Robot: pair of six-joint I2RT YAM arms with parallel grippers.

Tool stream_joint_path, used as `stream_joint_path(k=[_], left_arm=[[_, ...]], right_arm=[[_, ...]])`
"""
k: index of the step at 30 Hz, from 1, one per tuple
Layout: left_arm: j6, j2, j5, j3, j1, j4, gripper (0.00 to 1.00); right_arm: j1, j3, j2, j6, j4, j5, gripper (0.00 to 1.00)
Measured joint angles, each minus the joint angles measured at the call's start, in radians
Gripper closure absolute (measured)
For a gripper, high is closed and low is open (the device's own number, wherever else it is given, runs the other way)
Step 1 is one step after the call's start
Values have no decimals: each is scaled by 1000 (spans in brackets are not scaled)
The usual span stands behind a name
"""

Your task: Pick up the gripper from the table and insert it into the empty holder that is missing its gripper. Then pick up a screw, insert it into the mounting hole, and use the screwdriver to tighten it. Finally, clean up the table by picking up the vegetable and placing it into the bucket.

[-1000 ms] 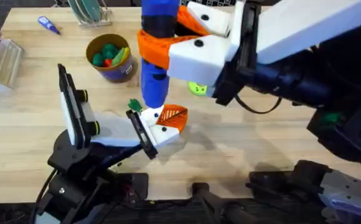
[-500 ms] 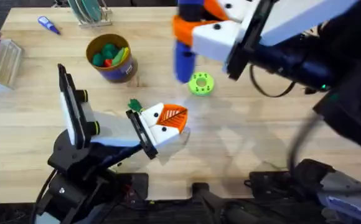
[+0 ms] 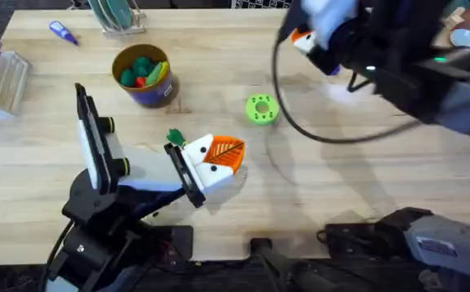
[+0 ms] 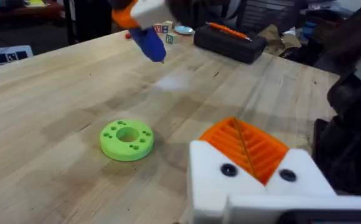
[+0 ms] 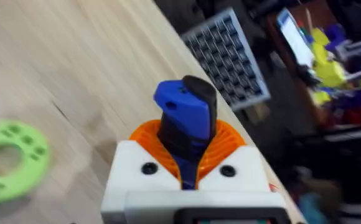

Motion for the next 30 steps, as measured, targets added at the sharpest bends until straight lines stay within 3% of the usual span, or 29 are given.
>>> stream_joint_path(k=[5,13,22,26,30], left_arm=[[0,0,0,0,0,0,995],[0,0,0,0,0,0,995],[0,0,0,0,0,0,995],[0,0,0,0,0,0,995],[0,0,0,0,0,0,995]], right_arm=[[-4,1,211,-253,101,184,920],[-15,1,458,-475,193,286,921],[-14,14,485,-495,117,283,916],[-14,20,479,-441,100,282,758],[-13,26,476,-391,81,282,709]])
